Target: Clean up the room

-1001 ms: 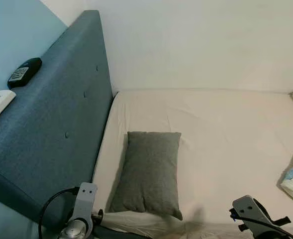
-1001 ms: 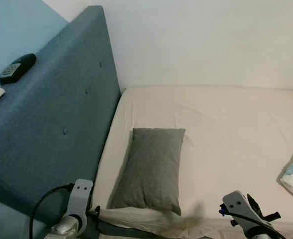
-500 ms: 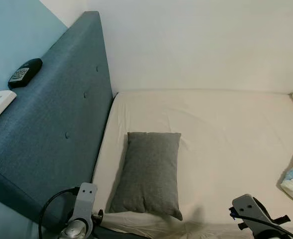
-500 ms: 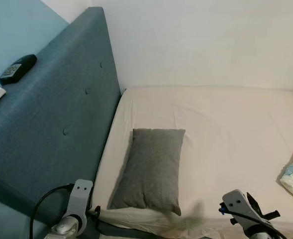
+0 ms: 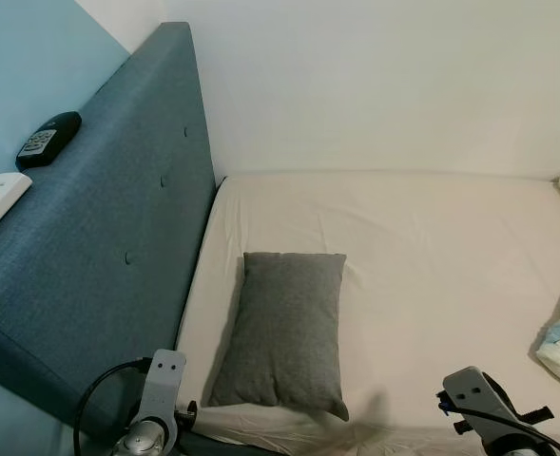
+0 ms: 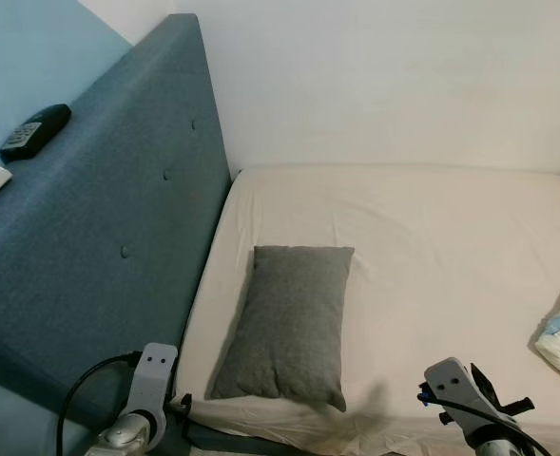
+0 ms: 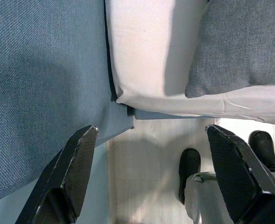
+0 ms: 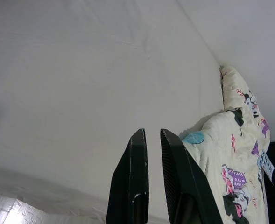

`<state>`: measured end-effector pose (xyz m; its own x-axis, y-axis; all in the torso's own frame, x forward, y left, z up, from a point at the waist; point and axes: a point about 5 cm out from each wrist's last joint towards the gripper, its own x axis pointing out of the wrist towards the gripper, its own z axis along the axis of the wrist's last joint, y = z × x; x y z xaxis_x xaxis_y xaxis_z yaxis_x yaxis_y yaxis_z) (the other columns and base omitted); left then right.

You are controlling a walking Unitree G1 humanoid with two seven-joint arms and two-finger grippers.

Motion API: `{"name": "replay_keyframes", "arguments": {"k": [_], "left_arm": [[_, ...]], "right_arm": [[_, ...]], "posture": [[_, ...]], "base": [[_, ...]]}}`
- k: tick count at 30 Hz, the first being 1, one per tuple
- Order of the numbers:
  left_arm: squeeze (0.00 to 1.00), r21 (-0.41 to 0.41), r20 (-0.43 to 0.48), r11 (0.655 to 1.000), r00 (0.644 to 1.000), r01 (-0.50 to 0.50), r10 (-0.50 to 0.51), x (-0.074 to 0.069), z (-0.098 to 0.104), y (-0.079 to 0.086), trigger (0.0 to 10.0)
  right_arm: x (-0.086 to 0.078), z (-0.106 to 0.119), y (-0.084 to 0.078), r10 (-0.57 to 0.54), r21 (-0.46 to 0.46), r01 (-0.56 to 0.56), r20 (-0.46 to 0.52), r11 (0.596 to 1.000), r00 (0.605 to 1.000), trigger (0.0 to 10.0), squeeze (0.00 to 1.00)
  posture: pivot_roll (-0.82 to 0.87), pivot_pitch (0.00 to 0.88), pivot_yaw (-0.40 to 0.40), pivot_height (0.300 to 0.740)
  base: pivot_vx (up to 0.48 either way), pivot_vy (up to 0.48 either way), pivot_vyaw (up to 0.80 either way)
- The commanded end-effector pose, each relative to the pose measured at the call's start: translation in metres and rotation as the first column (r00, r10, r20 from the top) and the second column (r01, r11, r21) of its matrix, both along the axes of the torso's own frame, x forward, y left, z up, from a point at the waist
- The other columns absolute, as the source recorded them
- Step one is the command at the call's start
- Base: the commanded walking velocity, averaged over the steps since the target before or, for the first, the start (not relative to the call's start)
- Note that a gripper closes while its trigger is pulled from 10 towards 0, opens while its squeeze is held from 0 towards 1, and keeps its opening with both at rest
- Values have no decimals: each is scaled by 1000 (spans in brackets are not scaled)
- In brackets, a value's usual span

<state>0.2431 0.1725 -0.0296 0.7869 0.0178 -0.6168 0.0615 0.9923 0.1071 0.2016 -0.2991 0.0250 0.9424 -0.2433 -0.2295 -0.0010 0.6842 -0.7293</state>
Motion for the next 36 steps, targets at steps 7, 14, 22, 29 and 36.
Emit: {"name": "replay_keyframes", "arguments": {"k": [7,14,22,29,36], "left_arm": [[0,12,-22,1000,1000,-7,7,-5,-4,5,10000],[0,12,-22,1000,1000,-6,6,-5,-4,5,10000],[0,12,-21,1000,1000,-4,5,-4,-4,5,10000],[0,12,-21,1000,1000,-7,8,-3,-3,5,10000],[0,12,-24,1000,1000,-7,7,-5,-4,5,10000]], "right_arm": [[-2,-4,1,1,-2,-1,-28,1000,1000,10000,0],[0,-4,1,1,-1,-1,-28,1000,1000,10000,0],[1,-4,1,1,-2,-1,-29,1000,1000,10000,0],[4,-4,1,0,-1,0,-29,1000,1000,10000,0],[5,-4,1,0,-1,0,-29,1000,1000,10000,0]], "posture": [[38,137,-14,740],[37,138,-12,740],[37,136,-13,740],[37,136,-14,740],[36,138,-13,740]], "base": [[0,0,0],[0,0,0],[0,0,0],[0,0,0],[0,0,0]]}}
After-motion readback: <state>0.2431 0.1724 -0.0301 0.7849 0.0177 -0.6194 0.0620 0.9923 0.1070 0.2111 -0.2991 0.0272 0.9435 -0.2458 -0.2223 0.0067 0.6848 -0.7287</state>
